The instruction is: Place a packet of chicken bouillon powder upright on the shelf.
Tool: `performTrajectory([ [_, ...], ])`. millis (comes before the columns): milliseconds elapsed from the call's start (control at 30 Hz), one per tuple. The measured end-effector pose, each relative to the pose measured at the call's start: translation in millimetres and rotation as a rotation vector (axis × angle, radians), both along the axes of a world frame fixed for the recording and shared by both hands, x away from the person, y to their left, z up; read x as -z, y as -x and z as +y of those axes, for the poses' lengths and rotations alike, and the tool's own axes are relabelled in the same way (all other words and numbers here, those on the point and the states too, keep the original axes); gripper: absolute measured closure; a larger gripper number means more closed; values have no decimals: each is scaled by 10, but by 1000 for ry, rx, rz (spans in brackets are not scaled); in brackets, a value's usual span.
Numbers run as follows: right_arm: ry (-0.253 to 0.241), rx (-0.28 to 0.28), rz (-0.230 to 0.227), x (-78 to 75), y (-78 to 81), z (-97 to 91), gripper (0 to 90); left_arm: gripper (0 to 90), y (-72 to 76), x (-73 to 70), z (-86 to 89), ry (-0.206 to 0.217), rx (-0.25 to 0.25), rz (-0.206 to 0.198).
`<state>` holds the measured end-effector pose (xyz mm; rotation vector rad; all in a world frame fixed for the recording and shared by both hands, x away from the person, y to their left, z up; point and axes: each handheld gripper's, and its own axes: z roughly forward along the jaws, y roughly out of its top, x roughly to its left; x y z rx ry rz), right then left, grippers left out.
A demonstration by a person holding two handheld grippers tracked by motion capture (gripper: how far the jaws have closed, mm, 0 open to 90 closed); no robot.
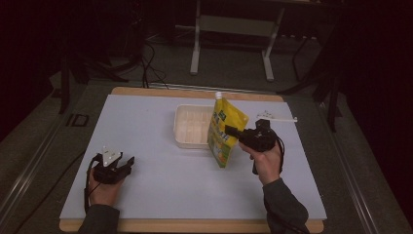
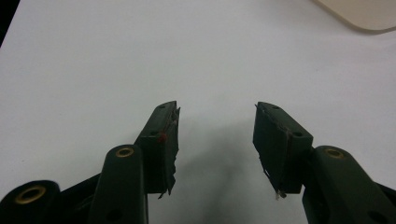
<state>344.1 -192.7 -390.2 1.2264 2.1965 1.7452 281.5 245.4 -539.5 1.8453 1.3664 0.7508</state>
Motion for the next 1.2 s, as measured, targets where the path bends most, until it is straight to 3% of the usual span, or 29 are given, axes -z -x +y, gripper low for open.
performTrajectory([
  [400,-18,34,-19,-11,-93,96,900,497,0,0,0,1,0,0],
  [1200,5,57,-23,-18,-230,171,900,495,0,-1,3,3,0,0],
])
